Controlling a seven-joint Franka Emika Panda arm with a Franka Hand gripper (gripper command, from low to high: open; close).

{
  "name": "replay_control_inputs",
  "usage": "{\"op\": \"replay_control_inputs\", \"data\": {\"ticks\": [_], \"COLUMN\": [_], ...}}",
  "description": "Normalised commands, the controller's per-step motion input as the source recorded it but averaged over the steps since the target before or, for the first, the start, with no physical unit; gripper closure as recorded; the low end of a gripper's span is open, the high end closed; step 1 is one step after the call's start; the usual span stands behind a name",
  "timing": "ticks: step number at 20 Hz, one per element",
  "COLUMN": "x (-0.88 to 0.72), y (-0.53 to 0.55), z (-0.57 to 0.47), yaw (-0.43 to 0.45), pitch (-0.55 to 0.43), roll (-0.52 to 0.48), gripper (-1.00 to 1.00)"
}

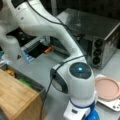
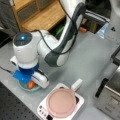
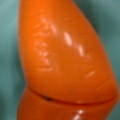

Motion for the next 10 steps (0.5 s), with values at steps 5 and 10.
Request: {"op": "replay_control_inputs", "data": {"ticks": [5, 10], "x": [-0.10, -0.05], "y": [-0.04, -0.08], "z": [-0.48, -0.51], "yaw": [-0.014, -0.001], "pitch": [0.003, -0.007], "roll": [0.092, 0.075], "gripper": [1.00, 1.00]}}
